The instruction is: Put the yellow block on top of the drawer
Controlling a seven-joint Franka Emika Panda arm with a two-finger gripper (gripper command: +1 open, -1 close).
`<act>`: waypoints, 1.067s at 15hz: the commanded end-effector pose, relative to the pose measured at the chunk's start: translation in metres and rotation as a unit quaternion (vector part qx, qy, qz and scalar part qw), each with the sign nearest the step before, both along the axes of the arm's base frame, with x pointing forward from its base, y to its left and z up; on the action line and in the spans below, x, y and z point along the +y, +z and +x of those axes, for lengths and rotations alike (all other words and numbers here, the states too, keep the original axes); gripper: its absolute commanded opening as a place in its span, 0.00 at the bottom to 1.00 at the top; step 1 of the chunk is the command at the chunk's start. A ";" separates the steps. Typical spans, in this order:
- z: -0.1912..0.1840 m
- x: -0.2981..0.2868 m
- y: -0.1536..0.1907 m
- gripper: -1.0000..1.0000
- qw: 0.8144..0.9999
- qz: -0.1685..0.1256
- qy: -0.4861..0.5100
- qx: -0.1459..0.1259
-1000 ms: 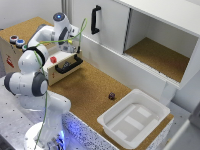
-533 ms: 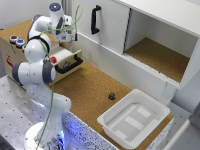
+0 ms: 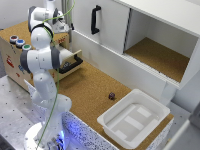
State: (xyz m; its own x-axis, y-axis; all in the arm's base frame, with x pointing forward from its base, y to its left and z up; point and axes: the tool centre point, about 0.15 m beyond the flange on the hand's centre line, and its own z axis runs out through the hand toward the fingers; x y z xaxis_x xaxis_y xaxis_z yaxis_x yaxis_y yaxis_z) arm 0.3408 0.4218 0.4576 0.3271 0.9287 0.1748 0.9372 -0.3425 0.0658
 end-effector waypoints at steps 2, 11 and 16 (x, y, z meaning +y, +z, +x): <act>0.001 0.035 -0.012 0.00 0.995 -0.078 0.048 0.040; 0.010 0.031 0.014 1.00 0.999 -0.031 0.029 0.024; 0.008 -0.005 0.051 1.00 1.000 0.014 0.001 0.015</act>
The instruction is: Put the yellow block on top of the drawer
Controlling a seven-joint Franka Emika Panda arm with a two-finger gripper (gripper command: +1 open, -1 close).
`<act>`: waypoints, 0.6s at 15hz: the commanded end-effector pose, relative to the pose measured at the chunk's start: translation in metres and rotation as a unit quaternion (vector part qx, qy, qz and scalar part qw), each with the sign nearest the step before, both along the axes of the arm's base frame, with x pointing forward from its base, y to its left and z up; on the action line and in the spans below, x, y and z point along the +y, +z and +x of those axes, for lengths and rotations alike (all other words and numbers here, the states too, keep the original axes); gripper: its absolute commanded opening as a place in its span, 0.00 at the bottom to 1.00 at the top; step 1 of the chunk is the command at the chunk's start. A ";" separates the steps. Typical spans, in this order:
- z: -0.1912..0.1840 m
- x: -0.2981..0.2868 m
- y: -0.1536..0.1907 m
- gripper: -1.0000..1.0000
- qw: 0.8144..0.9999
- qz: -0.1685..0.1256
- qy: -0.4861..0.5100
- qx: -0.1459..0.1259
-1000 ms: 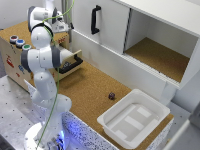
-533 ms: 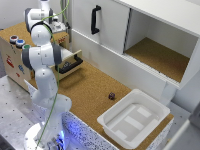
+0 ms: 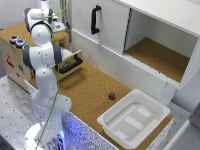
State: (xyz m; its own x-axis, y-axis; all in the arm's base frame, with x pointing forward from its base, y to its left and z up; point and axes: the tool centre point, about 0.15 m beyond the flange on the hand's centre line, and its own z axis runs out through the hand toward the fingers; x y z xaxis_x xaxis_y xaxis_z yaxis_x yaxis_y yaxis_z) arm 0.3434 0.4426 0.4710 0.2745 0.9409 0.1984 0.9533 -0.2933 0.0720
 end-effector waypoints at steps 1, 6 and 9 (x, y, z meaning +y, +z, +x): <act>0.003 -0.038 0.036 1.00 0.999 0.003 -0.041 0.025; -0.009 -0.114 0.037 1.00 0.982 0.028 -0.181 0.040; -0.004 -0.161 0.022 1.00 0.959 0.047 -0.273 0.057</act>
